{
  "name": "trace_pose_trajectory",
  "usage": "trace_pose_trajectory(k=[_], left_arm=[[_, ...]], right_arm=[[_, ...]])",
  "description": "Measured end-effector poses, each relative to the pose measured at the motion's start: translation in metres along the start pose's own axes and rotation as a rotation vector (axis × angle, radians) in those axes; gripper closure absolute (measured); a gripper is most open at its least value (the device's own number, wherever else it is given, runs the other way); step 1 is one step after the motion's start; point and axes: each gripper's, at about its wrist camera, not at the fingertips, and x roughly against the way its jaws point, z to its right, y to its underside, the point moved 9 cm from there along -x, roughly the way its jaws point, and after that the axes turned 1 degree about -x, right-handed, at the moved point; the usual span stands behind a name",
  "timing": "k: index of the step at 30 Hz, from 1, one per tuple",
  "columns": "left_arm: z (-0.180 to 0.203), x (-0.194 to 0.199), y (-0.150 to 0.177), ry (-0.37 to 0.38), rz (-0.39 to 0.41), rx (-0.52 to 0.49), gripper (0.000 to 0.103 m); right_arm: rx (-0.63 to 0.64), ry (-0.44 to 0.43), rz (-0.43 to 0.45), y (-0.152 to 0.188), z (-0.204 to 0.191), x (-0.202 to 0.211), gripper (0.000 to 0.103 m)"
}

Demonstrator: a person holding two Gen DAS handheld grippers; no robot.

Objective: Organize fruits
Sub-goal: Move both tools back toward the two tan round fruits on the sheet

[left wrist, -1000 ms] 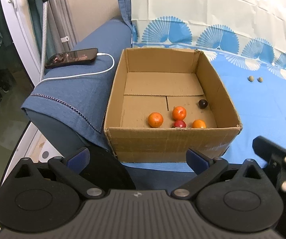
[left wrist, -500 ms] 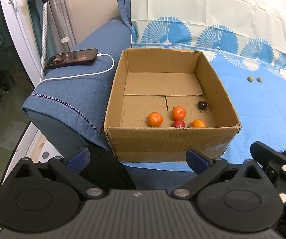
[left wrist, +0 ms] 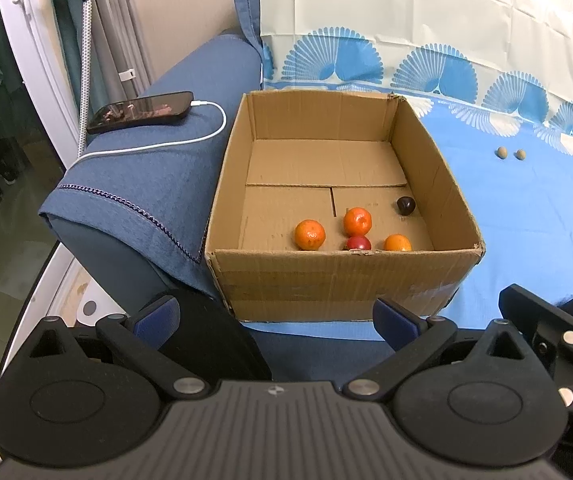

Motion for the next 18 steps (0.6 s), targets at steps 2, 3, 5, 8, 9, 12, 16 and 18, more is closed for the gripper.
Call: trace_pose_trajectory(k=[2, 3, 5, 8, 9, 12, 16, 18], left_arm=[[0.000, -0.002, 0.000, 0.000, -0.005, -0.001, 0.000], [0.001, -0.002, 0.001, -0.001, -0.007, -0.002, 0.000], [0.002, -0.004, 0.001, -0.001, -0.012, -0.004, 0.000], [0.002, -0.006, 0.002, -0.003, -0.020, -0.009, 0.000], [0.003, -0.008, 0.002, -0.004, -0.023, -0.011, 0.000], [0.004, -0.010, 0.001, -0.009, -0.029, -0.019, 0.000], [0.006, -0.015, 0.001, -0.016, -0.040, -0.032, 0.000], [0.008, -0.017, 0.001, -0.020, -0.045, -0.040, 0.000]], right_arm=[[-0.003, -0.002, -0.005, 0.001, 0.000, -0.002, 0.001], [-0.005, -0.003, -0.007, 0.001, 0.000, -0.003, 0.001], [-0.008, -0.005, -0.011, 0.001, 0.000, -0.004, 0.001], [-0.014, -0.010, -0.018, 0.002, 0.002, -0.007, 0.001], [-0.017, -0.012, -0.021, 0.003, 0.003, -0.008, 0.001], [-0.024, -0.017, -0.028, 0.004, 0.004, -0.011, 0.001], [-0.038, -0.023, -0.038, 0.006, 0.008, -0.016, 0.001], [-0.049, -0.025, -0.042, 0.007, 0.010, -0.019, 0.001]])
